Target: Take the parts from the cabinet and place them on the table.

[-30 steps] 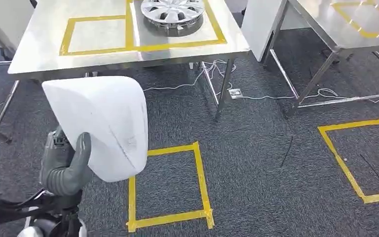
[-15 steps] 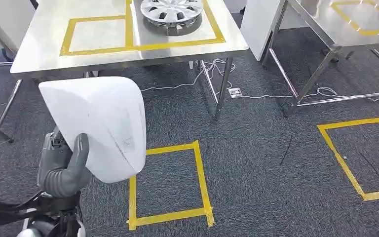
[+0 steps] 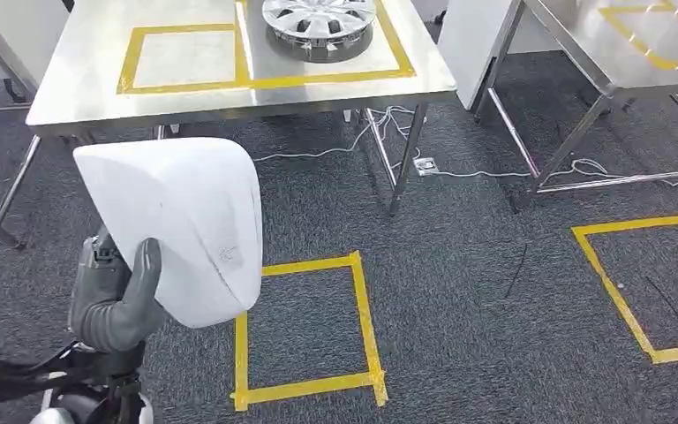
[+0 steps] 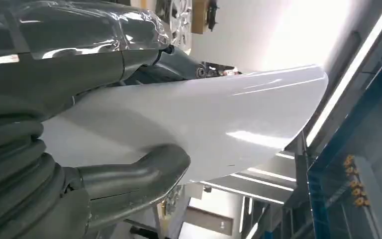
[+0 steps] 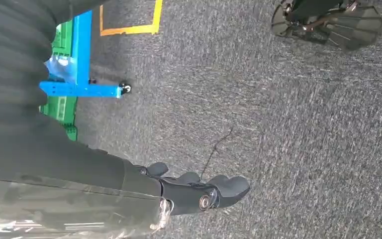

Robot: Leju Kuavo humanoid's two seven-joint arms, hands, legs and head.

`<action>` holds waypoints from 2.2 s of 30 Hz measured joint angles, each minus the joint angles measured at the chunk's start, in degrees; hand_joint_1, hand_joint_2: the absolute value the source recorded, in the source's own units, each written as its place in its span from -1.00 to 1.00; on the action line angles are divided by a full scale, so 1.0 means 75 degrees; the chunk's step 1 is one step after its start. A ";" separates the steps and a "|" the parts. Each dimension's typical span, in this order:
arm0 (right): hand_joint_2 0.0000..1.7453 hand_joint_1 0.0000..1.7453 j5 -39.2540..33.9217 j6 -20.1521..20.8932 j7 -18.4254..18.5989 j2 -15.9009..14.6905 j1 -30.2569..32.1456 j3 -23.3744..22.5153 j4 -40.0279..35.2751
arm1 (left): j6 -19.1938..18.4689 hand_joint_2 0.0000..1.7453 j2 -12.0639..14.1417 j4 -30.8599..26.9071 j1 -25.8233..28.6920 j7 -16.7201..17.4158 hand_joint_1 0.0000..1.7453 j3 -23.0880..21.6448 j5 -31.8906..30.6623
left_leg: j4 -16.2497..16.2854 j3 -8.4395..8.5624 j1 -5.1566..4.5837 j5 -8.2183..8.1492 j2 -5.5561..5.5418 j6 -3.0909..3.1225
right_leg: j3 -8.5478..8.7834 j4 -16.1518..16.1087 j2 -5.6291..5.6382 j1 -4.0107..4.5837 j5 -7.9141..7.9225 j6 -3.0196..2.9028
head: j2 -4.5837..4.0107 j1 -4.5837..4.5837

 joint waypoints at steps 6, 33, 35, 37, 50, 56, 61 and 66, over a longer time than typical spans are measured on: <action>1.00 -1.00 -0.0003 -0.0009 0.0000 -0.0006 -0.0008 0.0000 0.0000 | 0.0000 1.00 -0.0003 0.0003 0.0000 0.0000 1.00 0.0000 0.0012 | -0.0032 0.0019 0.0029 0.0021 -0.0017 -0.0005 | 0.0017 0.0039 -0.0013 0.0018 -0.0050 -0.0201 | 0.0000 0.0014; 1.00 -1.00 -0.0003 0.0000 -0.0018 -0.0003 0.0003 -0.0003 0.0000 | -0.0023 1.00 0.0000 -0.0015 -0.0037 0.0044 1.00 -0.0011 0.0020 | -0.0219 0.0251 0.0130 0.0092 -0.0708 -0.0236 | -0.0198 -0.0025 0.0343 0.0054 0.0129 -0.0091 | 0.0000 0.0049; 1.00 -1.00 -0.0003 -0.0009 -0.0017 -0.0003 -0.0045 0.0000 0.0000 | -0.0023 1.00 -0.0003 -0.0015 -0.0057 0.0038 1.00 -0.0015 0.0017 | -0.0339 0.0295 0.0121 0.0030 -0.0640 -0.0050 | -0.0152 -0.0033 0.0362 0.0032 0.0135 -0.0077 | 0.0000 -0.0015; 1.00 -1.00 -0.0023 -0.0026 -0.0017 0.0003 -0.0058 0.0000 0.0000 | -0.0020 1.00 -0.0003 -0.0009 -0.0037 0.0052 1.00 -0.0020 0.0020 | -0.0338 0.0342 0.0134 0.0016 -0.0603 -0.0096 | -0.0123 -0.0025 0.0356 0.0054 0.0117 -0.0120 | 0.0000 -0.0035; 1.00 -1.00 -0.0067 -0.0090 -0.0017 0.0000 -0.0015 0.0000 0.0000 | 0.0090 1.00 0.0000 -0.0012 -0.0040 0.0242 1.00 -0.0023 0.0105 | -0.0363 0.0404 0.0124 -0.0028 -0.0331 -0.0201 | -0.0117 0.0011 0.0530 0.0050 0.0108 -0.0171 | 0.0000 -0.0038; 1.00 -1.00 -0.0021 -0.0102 -0.0017 0.0000 -0.0014 0.0000 0.0000 | 0.0096 1.00 0.0000 -0.0012 -0.0042 0.0309 1.00 -0.0023 0.0125 | -0.0354 0.0400 0.0112 -0.0040 -0.0328 -0.0181 | -0.0109 -0.0007 0.0535 0.0037 0.0109 -0.0169 | 0.0000 -0.0038; 1.00 -1.00 -0.0003 -0.0105 -0.0017 0.0000 -0.0011 0.0000 0.0000 | 0.0102 1.00 0.0000 -0.0012 -0.0043 0.0312 1.00 -0.0023 0.0125 | -0.0354 0.0399 0.0111 -0.0043 -0.0327 -0.0177 | -0.0106 -0.0018 0.0536 0.0037 0.0111 -0.0165 | 0.0000 -0.0038; 1.00 -1.00 -0.0003 -0.0105 -0.0017 0.0000 -0.0010 0.0000 0.0000 | 0.0102 1.00 0.0000 -0.0012 -0.0043 0.0329 1.00 -0.0023 0.0125 | -0.0353 0.0399 0.0112 -0.0046 -0.0328 -0.0172 | -0.0104 -0.0024 0.0536 0.0037 0.0111 -0.0165 | 0.0000 -0.0038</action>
